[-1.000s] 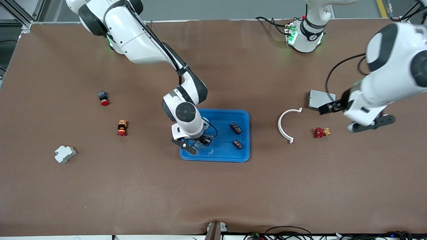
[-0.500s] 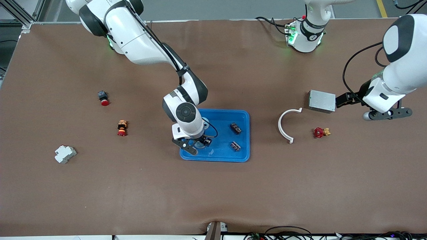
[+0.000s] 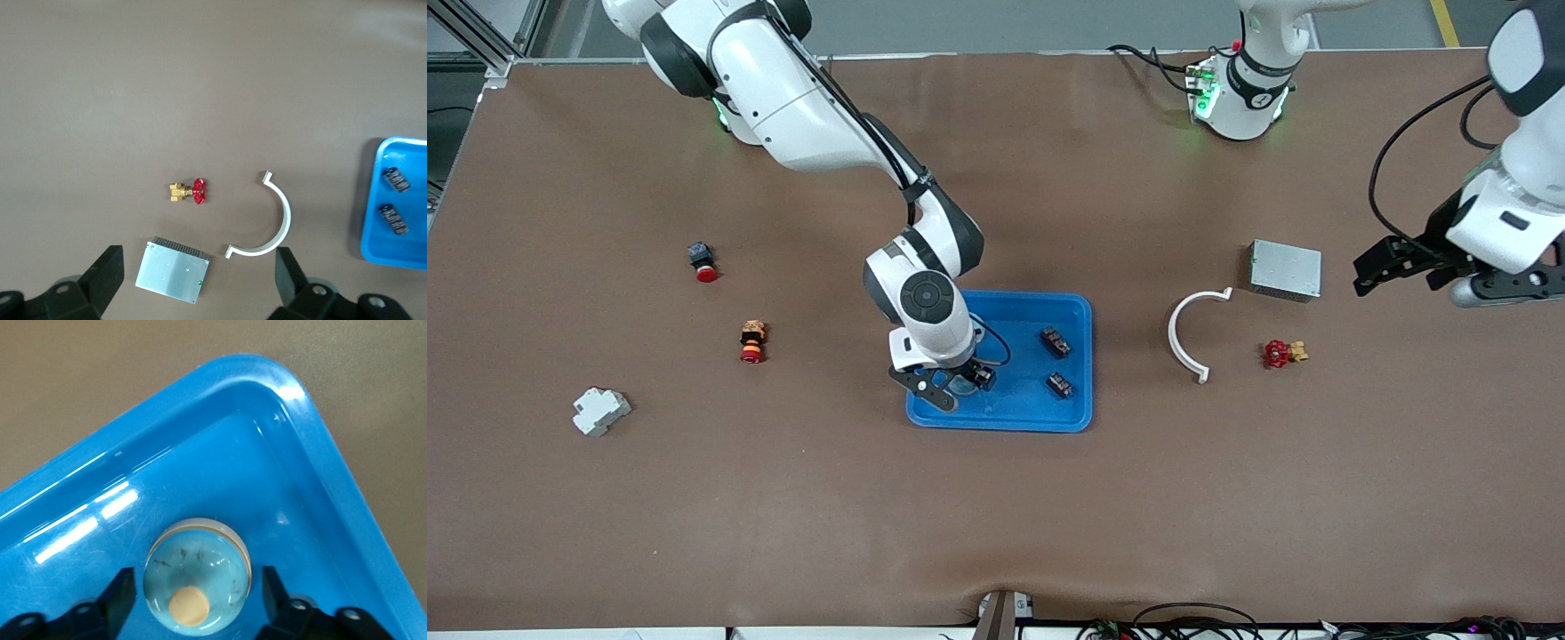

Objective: Place electrolytic capacitor and blue bell in tray
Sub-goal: 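Open the left gripper over the tray and return the left arm to rest, then open the right gripper releasing the bell and return the right arm to rest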

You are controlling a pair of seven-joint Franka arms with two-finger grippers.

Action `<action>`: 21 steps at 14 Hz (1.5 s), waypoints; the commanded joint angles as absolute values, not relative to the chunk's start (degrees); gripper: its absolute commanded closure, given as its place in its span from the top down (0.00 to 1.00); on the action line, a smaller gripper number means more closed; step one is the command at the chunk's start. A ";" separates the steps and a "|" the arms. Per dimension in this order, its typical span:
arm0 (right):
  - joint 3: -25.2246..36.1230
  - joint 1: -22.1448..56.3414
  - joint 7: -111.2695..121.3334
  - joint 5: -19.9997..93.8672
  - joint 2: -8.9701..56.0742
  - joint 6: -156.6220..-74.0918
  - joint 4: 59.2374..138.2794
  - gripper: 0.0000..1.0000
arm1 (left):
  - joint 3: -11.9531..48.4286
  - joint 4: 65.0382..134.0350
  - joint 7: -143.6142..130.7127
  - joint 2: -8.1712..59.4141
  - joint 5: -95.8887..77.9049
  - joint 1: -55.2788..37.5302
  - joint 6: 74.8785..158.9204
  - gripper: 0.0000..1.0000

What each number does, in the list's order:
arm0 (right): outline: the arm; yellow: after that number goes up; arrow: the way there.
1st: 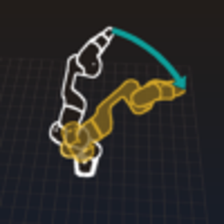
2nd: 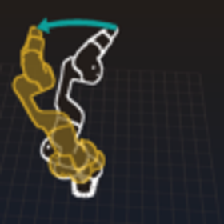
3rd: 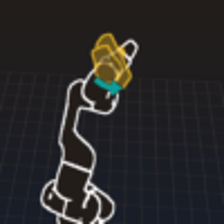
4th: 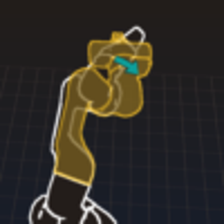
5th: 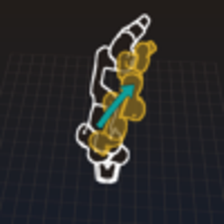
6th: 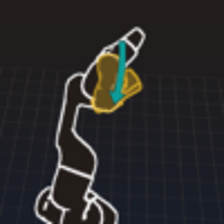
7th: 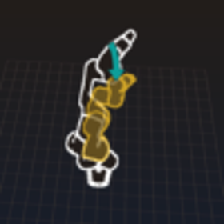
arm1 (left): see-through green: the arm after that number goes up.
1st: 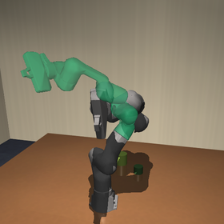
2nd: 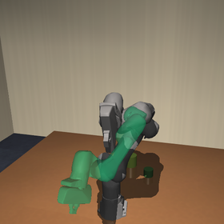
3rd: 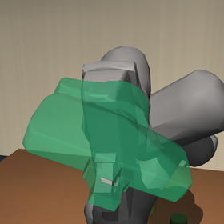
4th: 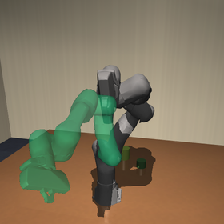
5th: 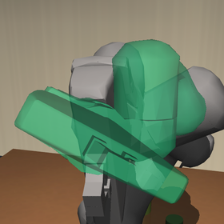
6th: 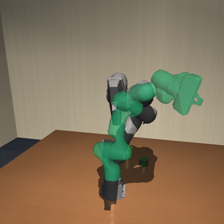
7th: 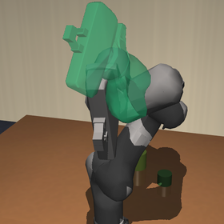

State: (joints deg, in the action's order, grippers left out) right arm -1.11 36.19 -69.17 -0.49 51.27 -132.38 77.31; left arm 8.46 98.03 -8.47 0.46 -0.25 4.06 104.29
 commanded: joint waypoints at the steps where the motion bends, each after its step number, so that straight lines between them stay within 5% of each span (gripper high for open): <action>1: -0.44 37.00 -70.40 -2.55 52.38 -132.54 75.85 1.00 | 8.79 92.02 -7.56 3.95 0.26 3.95 100.81 1.00; 13: -0.35 35.60 -57.36 -4.12 48.78 -124.02 74.71 1.00 | 8.61 91.76 -7.21 5.27 -0.44 4.40 100.63 1.00; 21: 0.71 24.46 -32.55 -3.61 37.02 -112.60 76.20 1.00 | 7.65 91.76 -7.38 6.59 0.18 2.30 100.63 1.00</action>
State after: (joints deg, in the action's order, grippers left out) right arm 2.08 28.62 -37.38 -3.80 41.04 -114.53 73.90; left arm 8.56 92.97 -8.42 5.89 -0.23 3.88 101.62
